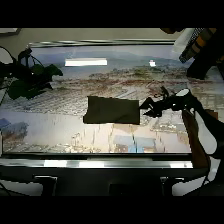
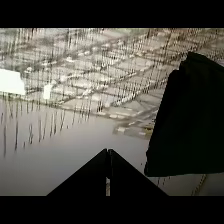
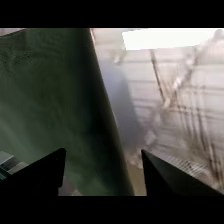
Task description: Fold the clothes and pants, and hang the long-sleeved shirts on hangers.
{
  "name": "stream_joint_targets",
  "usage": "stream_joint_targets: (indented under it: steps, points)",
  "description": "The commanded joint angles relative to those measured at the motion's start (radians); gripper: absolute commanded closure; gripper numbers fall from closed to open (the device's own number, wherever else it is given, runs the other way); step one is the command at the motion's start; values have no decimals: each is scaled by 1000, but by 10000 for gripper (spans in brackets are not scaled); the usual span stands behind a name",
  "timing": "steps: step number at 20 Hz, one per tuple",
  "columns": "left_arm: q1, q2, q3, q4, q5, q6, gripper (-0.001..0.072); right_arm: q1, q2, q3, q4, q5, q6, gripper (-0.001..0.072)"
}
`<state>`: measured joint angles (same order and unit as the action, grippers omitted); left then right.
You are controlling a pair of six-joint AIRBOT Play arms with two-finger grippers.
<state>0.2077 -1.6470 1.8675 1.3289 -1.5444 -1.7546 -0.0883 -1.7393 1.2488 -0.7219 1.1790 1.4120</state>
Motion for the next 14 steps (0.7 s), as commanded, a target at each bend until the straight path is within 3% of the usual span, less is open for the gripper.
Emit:
stream_joint_targets:
  steps: [1,2,5,6,9,14]
  points:
    - [0,-16,0,0,0,0,690,72,-58,-17,43,-75,-37,235]
    - [0,-21,0,0,0,0,689,87,-63,-17,51,-89,-37,286]
    - [0,-26,0,0,0,0,690,98,-53,-13,115,-101,-58,611]
    - [0,-26,0,0,-1,0,690,92,-40,-5,142,-101,-69,680]
    - [0,-26,0,0,-6,0,689,56,12,96,122,-88,29,681]
    - [0,-26,0,0,-27,0,690,-103,69,340,-76,-50,313,681]
